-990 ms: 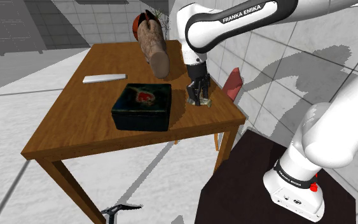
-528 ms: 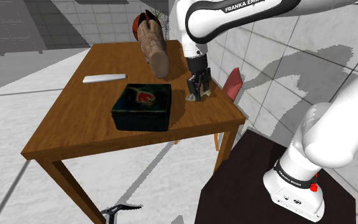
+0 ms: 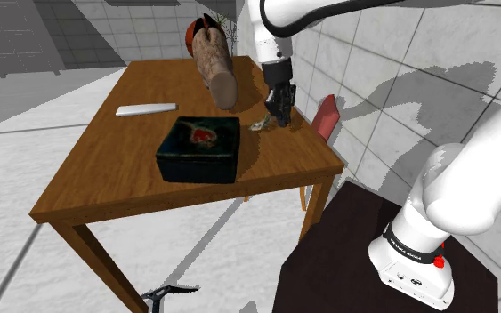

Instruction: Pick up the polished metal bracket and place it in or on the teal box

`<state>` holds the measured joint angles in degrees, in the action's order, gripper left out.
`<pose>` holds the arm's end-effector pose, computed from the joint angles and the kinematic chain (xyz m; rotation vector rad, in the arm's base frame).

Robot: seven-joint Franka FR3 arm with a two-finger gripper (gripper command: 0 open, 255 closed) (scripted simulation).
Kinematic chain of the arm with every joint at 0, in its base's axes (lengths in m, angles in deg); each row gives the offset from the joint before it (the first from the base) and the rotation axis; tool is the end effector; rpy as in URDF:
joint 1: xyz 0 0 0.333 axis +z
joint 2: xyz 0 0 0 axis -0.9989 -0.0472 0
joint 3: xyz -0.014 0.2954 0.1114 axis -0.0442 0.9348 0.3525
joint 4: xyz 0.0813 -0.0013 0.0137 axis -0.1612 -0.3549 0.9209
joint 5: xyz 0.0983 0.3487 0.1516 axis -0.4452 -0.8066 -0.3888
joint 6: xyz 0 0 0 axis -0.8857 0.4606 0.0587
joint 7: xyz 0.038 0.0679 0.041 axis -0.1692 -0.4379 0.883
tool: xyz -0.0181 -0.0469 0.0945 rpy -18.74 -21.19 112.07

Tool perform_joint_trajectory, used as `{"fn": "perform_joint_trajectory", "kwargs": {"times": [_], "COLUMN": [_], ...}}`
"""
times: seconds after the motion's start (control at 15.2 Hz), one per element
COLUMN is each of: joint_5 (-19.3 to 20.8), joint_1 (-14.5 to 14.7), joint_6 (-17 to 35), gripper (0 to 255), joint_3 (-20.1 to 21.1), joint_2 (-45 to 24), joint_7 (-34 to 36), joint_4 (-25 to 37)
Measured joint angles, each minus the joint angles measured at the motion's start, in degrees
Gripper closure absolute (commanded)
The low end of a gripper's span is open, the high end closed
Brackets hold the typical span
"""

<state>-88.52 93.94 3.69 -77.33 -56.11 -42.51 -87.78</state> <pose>0.4513 0.0742 0.5209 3.0799 0.1226 -0.4061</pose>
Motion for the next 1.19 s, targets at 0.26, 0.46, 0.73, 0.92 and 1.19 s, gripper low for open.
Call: {"fn": "perform_joint_trajectory", "kwargs": {"times": [0.26, 0.46, 0.73, 0.92, 1.19], "joint_5": [0.1, -0.4, -3.1, -4.9, -5.3], "joint_1": [-0.1, -0.1, -0.7, -1.2, -1.2], "joint_6": [-3.0, -2.5, 0.8, 2.9, 6.0], "gripper": [255, 0, 0, 0, 0], "joint_3": [-0.1, -0.1, -0.8, -1.3, -1.3], "joint_2": [-0.1, -0.8, -7.0, -10.4, -10.7], "joint_7": [-0.1, 0.4, 2.9, 4.2, 4.4], "joint_4": [3.1, 3.7, 8.9, 11.7, 9.3]}}
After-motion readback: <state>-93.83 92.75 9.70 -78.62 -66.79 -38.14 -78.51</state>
